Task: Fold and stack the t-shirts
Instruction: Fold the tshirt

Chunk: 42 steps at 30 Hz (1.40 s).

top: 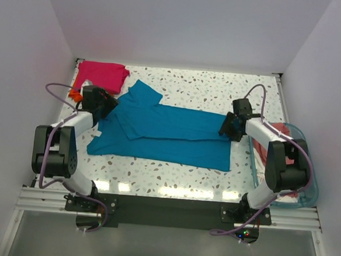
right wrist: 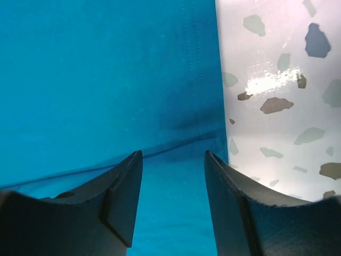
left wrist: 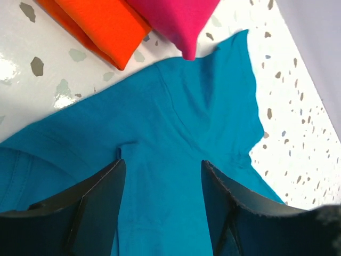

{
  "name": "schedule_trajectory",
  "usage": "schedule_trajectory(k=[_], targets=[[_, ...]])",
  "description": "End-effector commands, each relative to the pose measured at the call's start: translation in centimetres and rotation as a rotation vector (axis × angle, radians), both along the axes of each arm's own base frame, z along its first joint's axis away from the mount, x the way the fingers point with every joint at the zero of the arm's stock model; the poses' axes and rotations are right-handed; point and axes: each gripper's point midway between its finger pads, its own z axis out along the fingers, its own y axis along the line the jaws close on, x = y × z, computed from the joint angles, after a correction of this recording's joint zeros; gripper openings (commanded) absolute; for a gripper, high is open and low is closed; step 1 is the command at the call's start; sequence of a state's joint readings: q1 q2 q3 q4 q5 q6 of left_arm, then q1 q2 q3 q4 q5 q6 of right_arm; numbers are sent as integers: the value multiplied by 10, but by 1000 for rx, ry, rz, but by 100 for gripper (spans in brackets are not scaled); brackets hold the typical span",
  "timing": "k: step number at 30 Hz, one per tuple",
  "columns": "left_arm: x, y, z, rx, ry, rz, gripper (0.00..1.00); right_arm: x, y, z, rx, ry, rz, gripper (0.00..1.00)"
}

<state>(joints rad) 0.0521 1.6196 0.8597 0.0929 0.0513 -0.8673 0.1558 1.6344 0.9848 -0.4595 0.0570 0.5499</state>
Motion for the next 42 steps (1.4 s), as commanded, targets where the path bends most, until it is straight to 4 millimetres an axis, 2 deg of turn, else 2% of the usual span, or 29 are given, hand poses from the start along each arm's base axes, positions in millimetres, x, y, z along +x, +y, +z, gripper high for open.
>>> schedule_trajectory(k=[1, 2, 3, 4, 5, 6, 7, 8, 9, 11, 15, 24, 27, 31, 37, 42], targets=[[-6, -3, 49, 45, -138, -10, 64, 20, -3, 49, -10, -146, 3, 54], [-22, 0, 33, 78, -79, 19, 62, 19, -3, 53, -19, -158, 4, 54], [-30, 3, 32, 95, -63, 42, 60, 18, -4, 57, -24, -163, 9, 54], [-39, -11, 38, 104, -71, 20, 59, 16, -3, 59, -27, -168, 15, 54], [-53, -9, 25, 130, -35, 47, 56, 14, 0, 65, -27, -185, 25, 54], [-68, -16, 22, 143, -7, 42, 54, 12, 2, 67, -26, -192, 31, 54], [-77, -13, 17, 164, 15, 71, 54, 8, 3, 67, -24, -193, 36, 54], [-90, -17, 3, 153, 53, 74, 54, 6, 7, 72, -18, -209, 45, 54], [-96, -26, 2, 144, 47, 55, 54, 3, 8, 72, -18, -210, 46, 54], [-108, -31, -10, 119, 74, 73, 54, 0, 13, 76, -13, -222, 59, 54], [-119, -52, -25, 105, 111, 40, 54, -6, 22, 82, -3, -237, 79, 54], [-111, -78, -34, 82, 130, -3, 52, -11, 30, 77, 3, -233, 97, 54], [-104, -82, -34, 72, 117, -13, 46, -12, 31, 76, 4, -231, 99, 53], [-90, -90, -27, 50, 78, -31, 30, -12, 30, 76, 1, -232, 100, 52], [-80, -98, -23, 44, 70, -60, 14, -12, 28, 76, -9, -233, 100, 51], [-78, -99, -22, 50, 69, -72, 11, -12, 29, 76, -10, -233, 103, 51]])
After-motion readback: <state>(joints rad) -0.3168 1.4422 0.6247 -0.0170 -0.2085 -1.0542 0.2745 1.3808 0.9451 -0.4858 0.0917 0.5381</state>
